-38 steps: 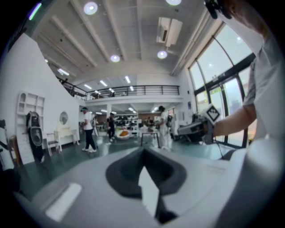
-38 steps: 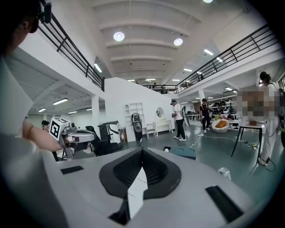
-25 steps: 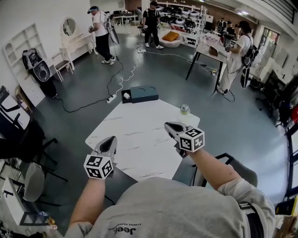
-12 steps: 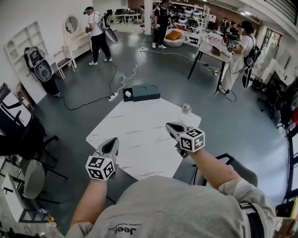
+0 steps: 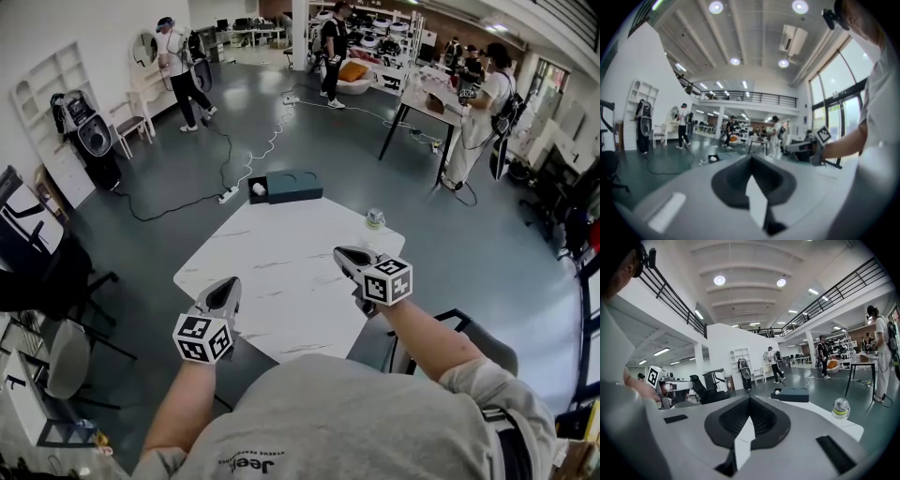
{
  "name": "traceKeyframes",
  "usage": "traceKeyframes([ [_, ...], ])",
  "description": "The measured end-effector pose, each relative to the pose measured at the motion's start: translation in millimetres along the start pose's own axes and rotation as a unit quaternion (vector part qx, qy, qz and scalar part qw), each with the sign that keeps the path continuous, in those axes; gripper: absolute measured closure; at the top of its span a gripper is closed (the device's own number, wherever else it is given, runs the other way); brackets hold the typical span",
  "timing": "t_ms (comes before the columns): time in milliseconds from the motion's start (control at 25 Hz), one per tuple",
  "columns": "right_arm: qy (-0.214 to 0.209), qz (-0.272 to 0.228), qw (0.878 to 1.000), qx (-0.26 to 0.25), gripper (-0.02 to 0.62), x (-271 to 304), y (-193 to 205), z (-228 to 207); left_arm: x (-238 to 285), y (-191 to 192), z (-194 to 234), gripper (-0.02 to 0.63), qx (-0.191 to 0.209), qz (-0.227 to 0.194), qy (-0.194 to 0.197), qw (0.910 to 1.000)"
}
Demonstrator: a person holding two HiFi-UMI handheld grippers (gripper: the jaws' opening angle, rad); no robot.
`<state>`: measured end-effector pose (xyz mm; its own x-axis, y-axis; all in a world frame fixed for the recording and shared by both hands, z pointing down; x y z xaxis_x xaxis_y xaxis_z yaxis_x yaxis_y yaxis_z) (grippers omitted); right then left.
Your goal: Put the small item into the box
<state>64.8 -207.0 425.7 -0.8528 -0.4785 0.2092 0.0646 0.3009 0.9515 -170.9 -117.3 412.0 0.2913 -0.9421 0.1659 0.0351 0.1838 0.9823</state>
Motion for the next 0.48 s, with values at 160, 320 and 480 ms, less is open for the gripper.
traceKeyframes([
  [160, -0.003, 0.002, 1.000, -0.003, 0.588, -0.9, 1.6, 2.7, -2.2, 1.1, -2.0, 0.603, 0.000, 0.000, 0.000, 1.0000],
  [320, 0.001, 0.018, 1.000, -0.019, 0.588, -2.8, 6.7, 3.4, -3.4, 2.4, -4.5, 0.603, 0.000, -0.001, 0.000, 1.0000],
  [480, -0.005, 0.023, 0.999, -0.028, 0.588, -2.9, 5.0, 8.8, -5.4, 0.7, -5.3, 0.603, -0.001, -0.003, 0.000, 1.0000],
])
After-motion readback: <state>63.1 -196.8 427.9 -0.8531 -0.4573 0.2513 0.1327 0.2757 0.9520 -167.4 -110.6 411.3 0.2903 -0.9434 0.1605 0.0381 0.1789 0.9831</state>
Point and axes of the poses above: the fingertips, and each gripper's own axes: x forward along the fingers, z to its left, y out of its underside, the point moved 1 cm from there along -x, backward along the fingers, and after that the axes turned 11 degrees about -y, right-handed, at the moved point
